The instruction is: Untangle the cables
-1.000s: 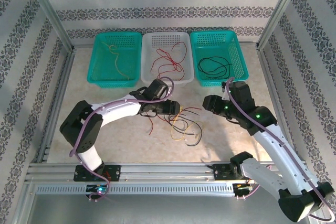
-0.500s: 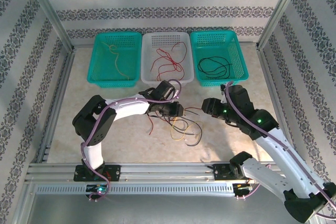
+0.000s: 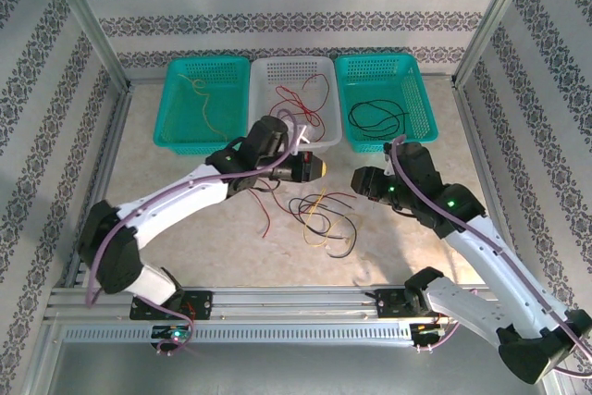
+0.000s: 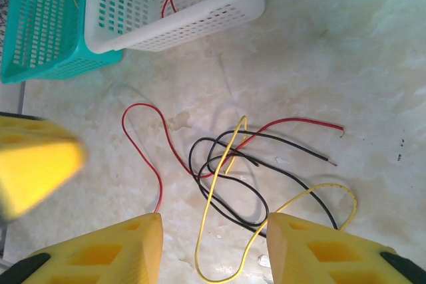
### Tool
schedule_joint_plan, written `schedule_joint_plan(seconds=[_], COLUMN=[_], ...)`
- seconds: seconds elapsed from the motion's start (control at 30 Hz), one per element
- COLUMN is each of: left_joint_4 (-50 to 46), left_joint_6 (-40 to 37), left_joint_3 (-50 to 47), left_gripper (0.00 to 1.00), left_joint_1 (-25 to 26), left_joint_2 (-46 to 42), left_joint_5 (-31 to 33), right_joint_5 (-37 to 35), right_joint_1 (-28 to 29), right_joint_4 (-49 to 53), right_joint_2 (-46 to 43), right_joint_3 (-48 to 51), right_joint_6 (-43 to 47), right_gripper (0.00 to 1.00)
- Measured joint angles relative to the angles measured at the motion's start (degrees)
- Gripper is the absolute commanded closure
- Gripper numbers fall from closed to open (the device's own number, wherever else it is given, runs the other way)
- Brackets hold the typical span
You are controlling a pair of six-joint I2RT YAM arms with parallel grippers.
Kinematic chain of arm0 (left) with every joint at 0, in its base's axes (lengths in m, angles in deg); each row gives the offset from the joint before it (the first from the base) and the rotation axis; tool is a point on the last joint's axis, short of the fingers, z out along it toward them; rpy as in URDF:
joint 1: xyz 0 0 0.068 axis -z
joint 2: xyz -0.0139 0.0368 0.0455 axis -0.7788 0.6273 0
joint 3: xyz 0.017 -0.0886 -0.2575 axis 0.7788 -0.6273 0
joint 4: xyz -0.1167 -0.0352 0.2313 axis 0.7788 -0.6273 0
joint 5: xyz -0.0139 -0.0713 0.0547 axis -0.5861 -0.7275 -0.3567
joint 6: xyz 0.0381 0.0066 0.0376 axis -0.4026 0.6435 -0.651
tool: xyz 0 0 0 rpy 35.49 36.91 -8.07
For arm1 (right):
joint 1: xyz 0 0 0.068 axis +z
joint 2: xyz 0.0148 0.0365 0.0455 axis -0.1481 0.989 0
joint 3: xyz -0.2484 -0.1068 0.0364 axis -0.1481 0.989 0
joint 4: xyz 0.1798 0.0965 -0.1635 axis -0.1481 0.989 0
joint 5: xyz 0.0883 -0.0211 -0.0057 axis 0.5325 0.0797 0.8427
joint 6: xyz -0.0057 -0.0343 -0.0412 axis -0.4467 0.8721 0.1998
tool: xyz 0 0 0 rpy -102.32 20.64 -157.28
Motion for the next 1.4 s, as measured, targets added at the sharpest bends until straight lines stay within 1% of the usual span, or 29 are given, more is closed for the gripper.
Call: schedule_joint_plan(seconds=[0.07,0.17,0.2,0.27,0.43,0.47,0.57,0.63,0.7,0.8,0.87,0.97,1.0,1.13,1.3,1.4], left_joint_4=[-0.35,-0.83,-0.85,-1.18,-3.91,-4.63,-6.62,-7.45,-7.54,-7.56,-7.89,-8.39,-8.46,-9.97,-10.75,-10.73], left_joint_6=[-0.87,-1.38,-1.64,-2.16,-4.17,-4.57,-5.62,-6.19,-6.78,-7.17,-7.72,-8.57,-8.7,-8.98,-8.63,-7.65], left_joint_3=[-0.02,-0.59,-0.96,-1.51,-0.57,0.04,2.32,4.24,5.73,6.4,6.78,7.37,7.45,7.34,6.99,6.99], left_gripper=[0.72,0.57,0.53,0.49,0.48,0.49,0.55,0.61,0.63,0.77,0.88,0.98,1.0,1.0,1.0,1.0], left_joint_1=[0.0,0.0,0.0,0.0,0.0,0.0,0.0,0.0,0.0,0.0,0.0,0.0,0.0,0.0,0.0,0.0], left_joint_2=[-1.81,-0.76,0.33,4.15,16.31,18.58,22.82,24.61,25.62,25.73,25.77,25.73,25.62,22.29,10.51,3.3], left_joint_5=[0.59,1.25,1.4,1.68,4.13,4.72,6.29,6.84,6.86,6.69,6.51,5.81,5.68,5.33,4.13,2.56], right_joint_5=[0.0,-0.09,-0.26,-0.48,-0.48,-0.48,-0.5,-0.52,-0.57,-0.87,-1.09,-1.18,-1.31,-1.33,-0.63,1.33], right_joint_1=[0.0,0.0,-0.02,-0.04,-0.09,-0.11,-0.17,-0.17,-0.17,-0.17,-0.17,-0.17,-0.17,-0.17,-0.17,-0.17], right_joint_4=[-0.04,-0.02,0.0,0.11,1.38,1.79,2.91,3.82,4.55,5.2,5.46,5.55,5.57,5.64,4.92,2.12], right_joint_2=[0.59,1.14,1.22,1.25,1.49,1.51,1.38,1.25,0.96,0.0,-0.7,-1.38,-1.46,-1.31,-0.11,0.2], right_joint_3=[-0.17,-0.72,-0.98,-1.55,-3.78,-4.26,-4.85,-4.85,-4.85,-4.85,-4.85,-4.83,-4.83,-4.83,-4.83,-4.15], right_joint_6=[0.02,0.15,0.15,0.15,0.31,0.44,0.59,0.57,0.55,0.35,0.11,-0.11,-0.28,-0.48,-0.39,-0.09], right_gripper=[0.54,0.54,0.54,0.54,0.54,0.54,0.54,0.54,0.54,0.54,0.54,0.54,0.54,0.54,0.5,0.46])
